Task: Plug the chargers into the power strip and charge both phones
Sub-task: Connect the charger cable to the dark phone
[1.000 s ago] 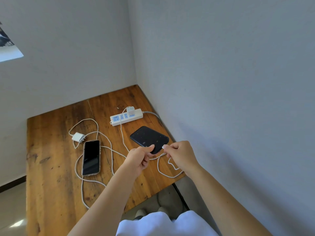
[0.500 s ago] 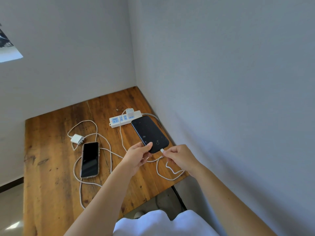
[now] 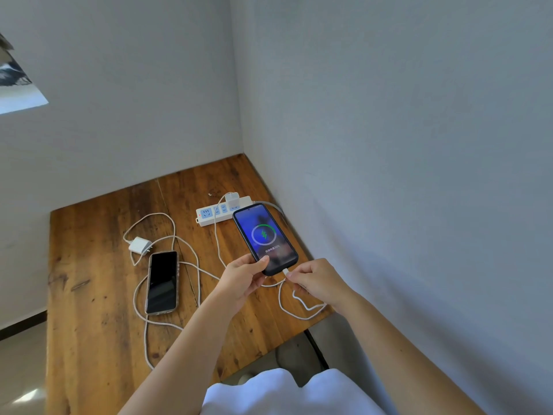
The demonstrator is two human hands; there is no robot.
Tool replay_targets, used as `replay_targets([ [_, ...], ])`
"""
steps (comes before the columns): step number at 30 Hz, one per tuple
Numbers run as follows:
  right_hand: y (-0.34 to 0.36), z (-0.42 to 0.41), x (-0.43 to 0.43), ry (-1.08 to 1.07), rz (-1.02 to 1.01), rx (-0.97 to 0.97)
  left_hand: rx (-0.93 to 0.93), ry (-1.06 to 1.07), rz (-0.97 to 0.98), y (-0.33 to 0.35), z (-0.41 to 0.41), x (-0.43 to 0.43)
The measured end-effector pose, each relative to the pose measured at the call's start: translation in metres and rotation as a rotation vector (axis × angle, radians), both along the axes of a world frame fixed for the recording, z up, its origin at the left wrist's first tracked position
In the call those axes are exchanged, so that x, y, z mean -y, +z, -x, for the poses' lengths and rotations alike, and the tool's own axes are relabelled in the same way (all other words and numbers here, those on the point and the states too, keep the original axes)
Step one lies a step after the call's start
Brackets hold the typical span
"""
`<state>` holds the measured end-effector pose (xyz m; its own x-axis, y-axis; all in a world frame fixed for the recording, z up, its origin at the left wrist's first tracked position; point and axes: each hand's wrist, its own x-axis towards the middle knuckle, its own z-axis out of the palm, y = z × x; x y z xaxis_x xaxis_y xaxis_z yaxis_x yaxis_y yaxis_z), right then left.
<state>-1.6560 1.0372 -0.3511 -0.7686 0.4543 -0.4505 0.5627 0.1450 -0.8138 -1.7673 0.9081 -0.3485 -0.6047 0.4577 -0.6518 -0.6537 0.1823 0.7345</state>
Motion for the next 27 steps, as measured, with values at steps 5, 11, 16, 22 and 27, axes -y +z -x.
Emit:
replay_targets([
  [5, 0.0011, -0.0004, 0.0, -0.001, 0.01, -0.006, -0.018, -0.016, -0.008, 0.0013, 0.0007, 0.0],
  [11, 0.0002, 0.0015, 0.0039, -0.007, 0.018, -0.008, -0.016, -0.016, -0.006, 0.0009, 0.0028, 0.0027],
  [16, -0.0014, 0.0001, 0.003, -0.007, 0.03, -0.005, -0.019, -0.035, -0.005, -0.0021, 0.0018, 0.0041],
  [22, -0.0037, -0.0016, 0.0042, 0.004, 0.043, 0.001, -0.019, -0.028, 0.004, -0.0043, 0.001, 0.0056],
  [27, -0.0075, -0.0019, 0.0055, 0.015, 0.055, 0.014, -0.014, -0.018, 0.01, -0.0063, -0.0015, 0.0065],
])
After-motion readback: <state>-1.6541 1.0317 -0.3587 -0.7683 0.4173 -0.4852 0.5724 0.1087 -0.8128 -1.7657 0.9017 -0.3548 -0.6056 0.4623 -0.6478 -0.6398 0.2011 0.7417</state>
